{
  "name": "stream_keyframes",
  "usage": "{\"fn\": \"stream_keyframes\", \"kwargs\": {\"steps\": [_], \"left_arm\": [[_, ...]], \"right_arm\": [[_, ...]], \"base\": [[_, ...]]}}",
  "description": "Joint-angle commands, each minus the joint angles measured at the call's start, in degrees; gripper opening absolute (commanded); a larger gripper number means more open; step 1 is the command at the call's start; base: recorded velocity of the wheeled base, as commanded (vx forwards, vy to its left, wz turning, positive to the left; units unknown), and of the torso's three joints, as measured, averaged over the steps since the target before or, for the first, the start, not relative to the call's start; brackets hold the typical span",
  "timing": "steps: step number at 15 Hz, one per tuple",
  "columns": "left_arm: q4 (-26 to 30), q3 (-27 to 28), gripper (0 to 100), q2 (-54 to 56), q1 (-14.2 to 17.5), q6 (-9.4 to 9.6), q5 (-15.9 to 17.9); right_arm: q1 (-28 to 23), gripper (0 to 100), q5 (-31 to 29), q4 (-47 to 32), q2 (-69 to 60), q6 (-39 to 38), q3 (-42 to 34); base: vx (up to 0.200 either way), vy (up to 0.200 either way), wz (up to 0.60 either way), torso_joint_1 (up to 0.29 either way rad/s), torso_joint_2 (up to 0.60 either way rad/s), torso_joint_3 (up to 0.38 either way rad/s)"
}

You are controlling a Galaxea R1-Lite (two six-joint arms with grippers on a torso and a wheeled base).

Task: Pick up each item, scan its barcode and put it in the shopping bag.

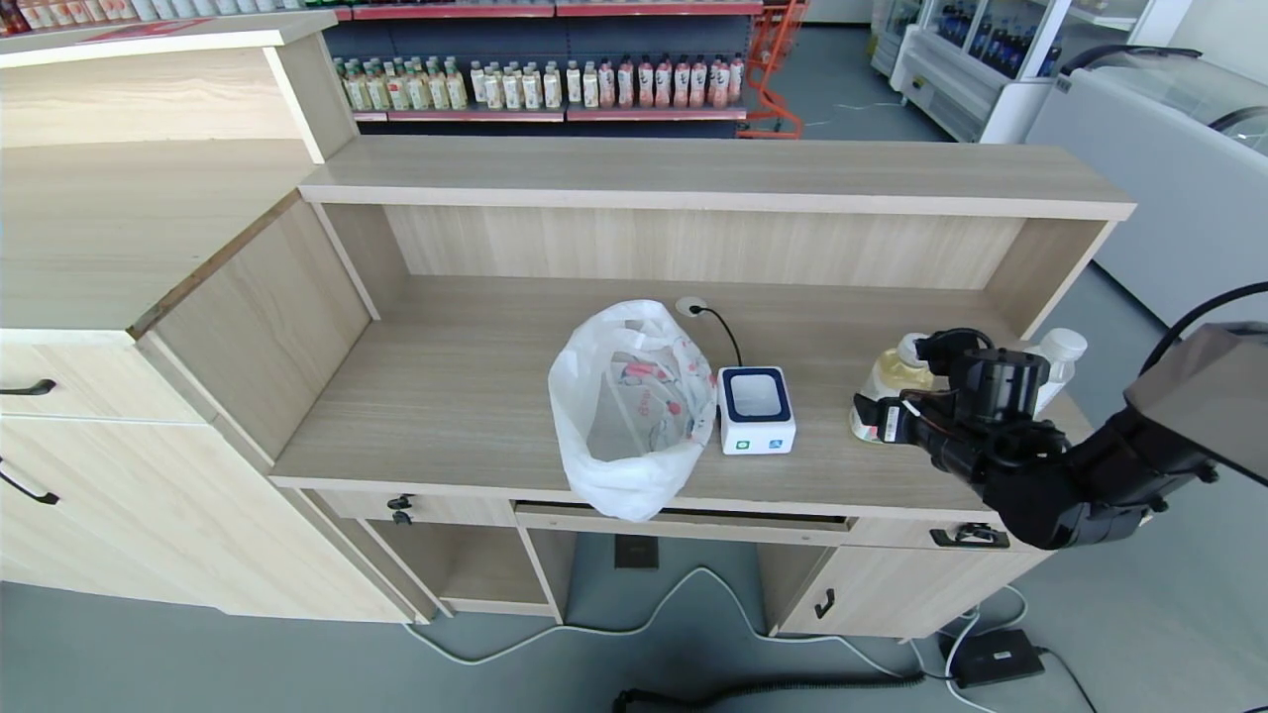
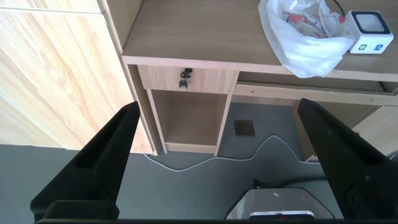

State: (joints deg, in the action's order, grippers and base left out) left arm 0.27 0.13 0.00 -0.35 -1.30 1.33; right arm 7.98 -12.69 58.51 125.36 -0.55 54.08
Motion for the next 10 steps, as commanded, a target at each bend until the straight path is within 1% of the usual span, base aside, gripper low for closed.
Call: {"fn": "stream_keyframes", "kwargs": {"steps": [1, 3, 6, 10], "left_arm": [[0.0, 0.0, 100, 0.0, 0.0, -0.01, 0.1], [0.0, 0.0, 100, 0.0, 0.0, -0.01, 0.0], [0.0, 0.0, 100, 0.0, 0.0, -0.01, 0.0], [0.0, 0.0, 100, 0.0, 0.0, -0.01, 0.0]], "right_arm": [[1.1, 100, -0.1, 0.0, 2.3, 0.4, 2.3], [1.7, 100, -0.3, 0.0, 3.9, 0.7, 4.3], [1.4, 100, -3.7, 0.0, 5.6, 1.5, 6.1], [0.8, 100, -4.4, 0.0, 7.5, 2.2, 10.1]], "base": [[0.000, 0.000, 0.00, 0.000, 0.00, 0.000], [0.000, 0.000, 0.00, 0.000, 0.00, 0.000], [0.000, 0.000, 0.00, 0.000, 0.00, 0.000], [0.000, 0.000, 0.00, 0.000, 0.00, 0.000]]}}
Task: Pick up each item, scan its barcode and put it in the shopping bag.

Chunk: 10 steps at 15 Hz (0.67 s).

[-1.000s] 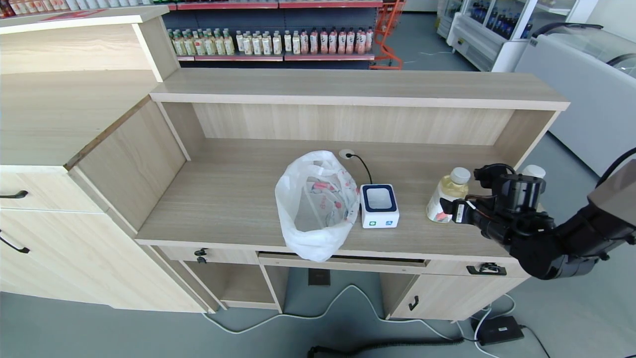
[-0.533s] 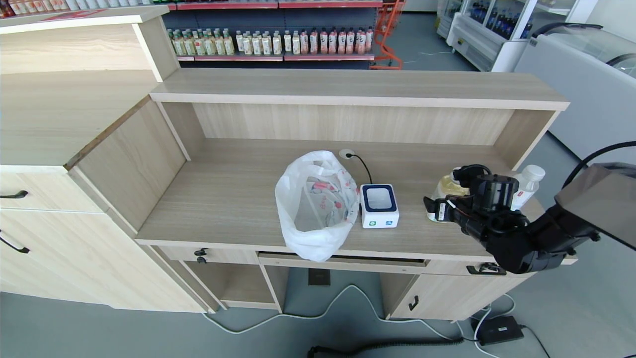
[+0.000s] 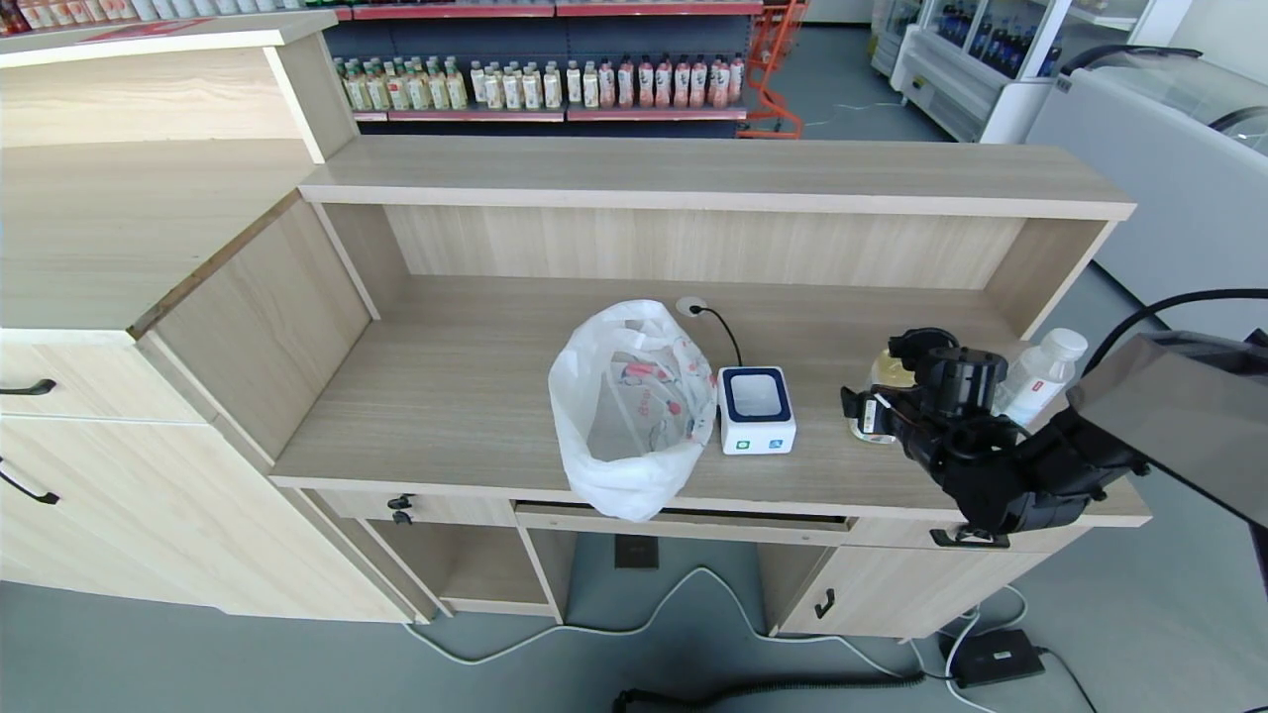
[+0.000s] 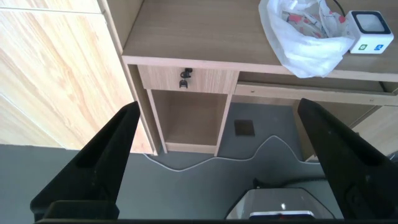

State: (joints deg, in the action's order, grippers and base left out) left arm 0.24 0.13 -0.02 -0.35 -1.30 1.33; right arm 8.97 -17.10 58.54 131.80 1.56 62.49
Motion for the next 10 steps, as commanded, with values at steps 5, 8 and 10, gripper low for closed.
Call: {"fn": "stream_keyframes", "kwargs": {"steps": [5, 8, 10], "left_arm": [[0.0, 0.0, 100, 0.0, 0.0, -0.01, 0.0], [0.0, 0.0, 100, 0.0, 0.0, -0.01, 0.0], [0.0, 0.0, 100, 0.0, 0.0, -0.01, 0.0]], "right_arm": [[-1.0, 100, 0.0, -0.1, 3.5, 0.3, 4.7], [-1.8, 100, 0.1, 0.0, 5.6, 0.7, 7.0], [-2.9, 100, 0.5, -0.1, 5.8, 2.7, 7.3]], "base": [[0.000, 0.000, 0.00, 0.000, 0.00, 0.000], [0.000, 0.000, 0.00, 0.000, 0.00, 0.000], [0.000, 0.000, 0.00, 0.000, 0.00, 0.000]]}}
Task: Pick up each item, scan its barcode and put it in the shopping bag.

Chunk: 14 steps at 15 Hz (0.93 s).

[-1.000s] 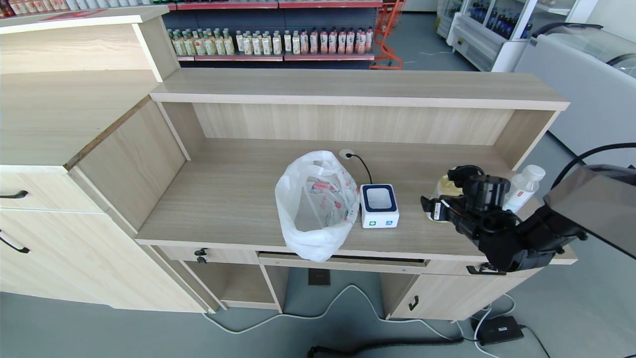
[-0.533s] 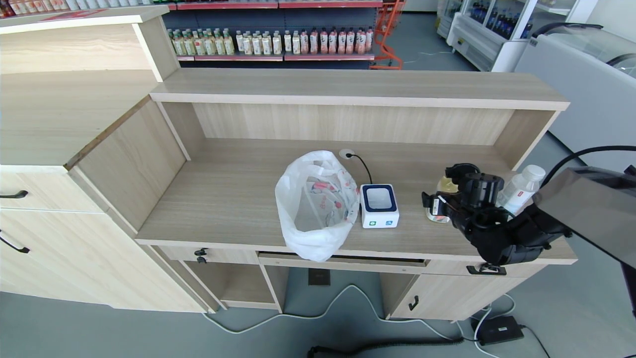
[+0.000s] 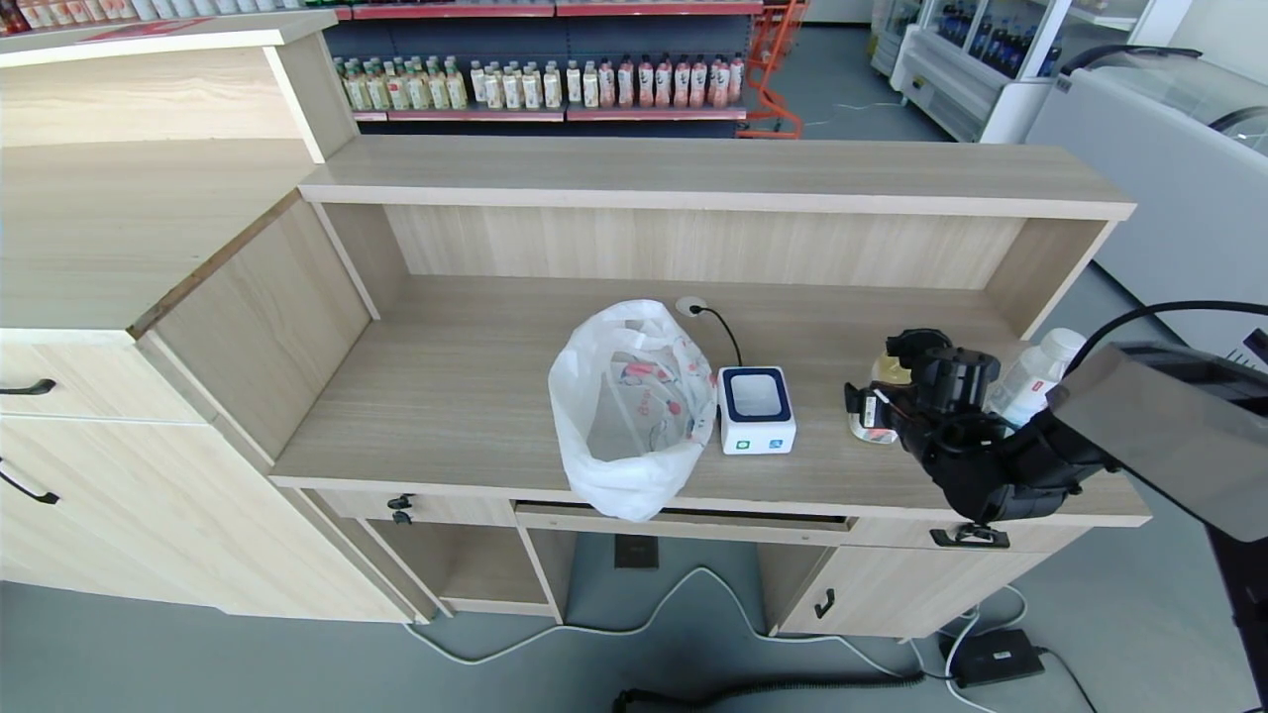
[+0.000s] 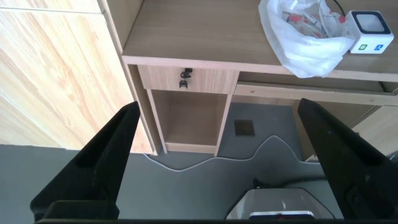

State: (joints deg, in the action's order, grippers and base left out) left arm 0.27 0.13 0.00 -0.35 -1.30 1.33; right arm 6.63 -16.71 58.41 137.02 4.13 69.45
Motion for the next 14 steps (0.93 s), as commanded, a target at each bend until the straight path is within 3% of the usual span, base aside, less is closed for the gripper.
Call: {"fn": "stream_keyframes", "kwargs": {"steps": [1, 5, 6, 14], "left_arm": [[0.0, 0.0, 100, 0.0, 0.0, -0.01, 0.0], [0.0, 0.0, 100, 0.0, 0.0, -0.01, 0.0], [0.0, 0.0, 100, 0.0, 0.0, -0.01, 0.0], [0.0, 0.0, 100, 0.0, 0.0, -0.01, 0.0]], "right_arm": [[-0.7, 100, 0.2, 0.0, 0.8, 0.2, 0.9], [-1.5, 100, 2.4, 0.2, 1.9, 0.0, 1.9], [-1.9, 0, 3.9, 0.2, 1.8, 0.3, 2.1], [-2.9, 0, 4.2, 0.8, 1.2, 2.5, 2.1]], "base": [[0.000, 0.000, 0.00, 0.000, 0.00, 0.000], [0.000, 0.000, 0.00, 0.000, 0.00, 0.000], [0.000, 0.000, 0.00, 0.000, 0.00, 0.000], [0.000, 0.000, 0.00, 0.000, 0.00, 0.000]]}}
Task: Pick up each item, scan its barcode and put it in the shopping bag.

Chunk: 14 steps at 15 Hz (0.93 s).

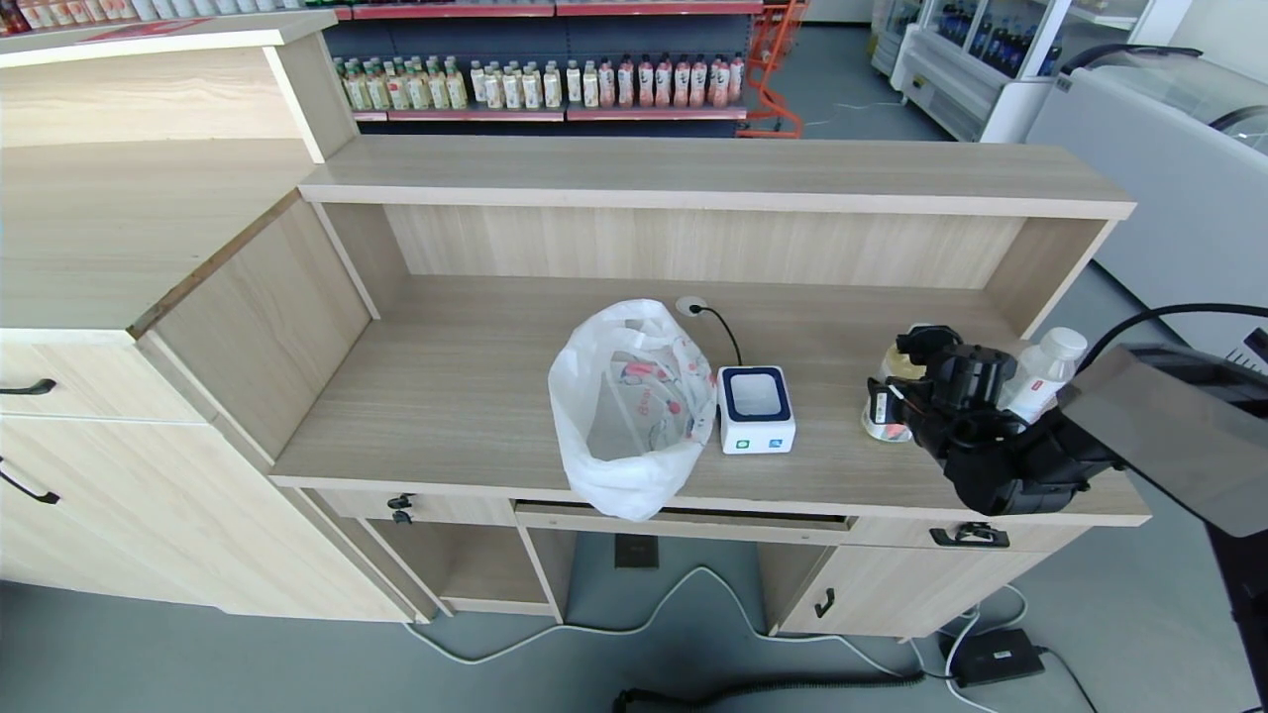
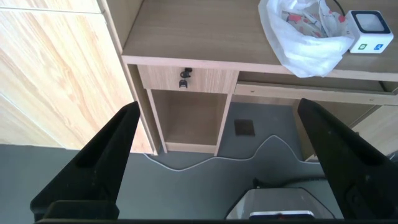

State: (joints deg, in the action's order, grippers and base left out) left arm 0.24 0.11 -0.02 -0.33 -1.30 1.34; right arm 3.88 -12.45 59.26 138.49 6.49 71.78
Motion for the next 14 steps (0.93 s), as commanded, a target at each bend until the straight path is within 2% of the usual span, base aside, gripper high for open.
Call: {"fn": "stream_keyframes", "kwargs": {"steps": [1, 4, 6, 8, 10, 11, 12, 13, 14], "left_arm": [[0.0, 0.1, 100, 0.0, 0.0, -0.01, 0.0], [0.0, 0.1, 100, 0.0, 0.0, -0.01, 0.0], [0.0, 0.1, 100, 0.0, 0.0, -0.01, 0.0], [0.0, 0.1, 100, 0.0, 0.0, -0.01, 0.0], [0.0, 0.1, 100, 0.0, 0.0, -0.01, 0.0], [0.0, 0.0, 100, 0.0, 0.0, -0.01, 0.0], [0.0, 0.0, 100, 0.0, 0.0, -0.01, 0.0], [0.0, 0.0, 100, 0.0, 0.0, -0.01, 0.0], [0.0, 0.0, 100, 0.0, 0.0, -0.01, 0.0]], "right_arm": [[-0.1, 0, 0.0, 0.8, -0.2, 0.1, -0.8], [-1.1, 0, 0.9, 2.3, -2.6, -0.6, -3.1], [-1.4, 0, 5.2, 0.9, -7.8, -3.5, -6.0], [-3.5, 0, 17.1, -12.0, -22.8, -11.8, -10.6], [-4.5, 0, 29.8, -21.4, -35.2, -16.9, -11.4], [-4.8, 0, 38.8, -26.2, -41.5, -19.1, -11.7], [-5.1, 0, 45.1, -30.3, -46.0, -21.0, -11.8], [-5.1, 0, 55.2, -38.3, -54.5, -22.7, -12.3], [-4.8, 0, 61.2, -42.2, -59.6, -22.8, -13.8]], "base": [[0.000, 0.000, 0.00, 0.000, 0.00, 0.000], [0.000, 0.000, 0.00, 0.000, 0.00, 0.000], [0.000, 0.000, 0.00, 0.000, 0.00, 0.000], [0.000, 0.000, 0.00, 0.000, 0.00, 0.000], [0.000, 0.000, 0.00, 0.000, 0.00, 0.000], [0.000, 0.000, 0.00, 0.000, 0.00, 0.000], [0.000, 0.000, 0.00, 0.000, 0.00, 0.000], [0.000, 0.000, 0.00, 0.000, 0.00, 0.000], [0.000, 0.000, 0.00, 0.000, 0.00, 0.000]]}}
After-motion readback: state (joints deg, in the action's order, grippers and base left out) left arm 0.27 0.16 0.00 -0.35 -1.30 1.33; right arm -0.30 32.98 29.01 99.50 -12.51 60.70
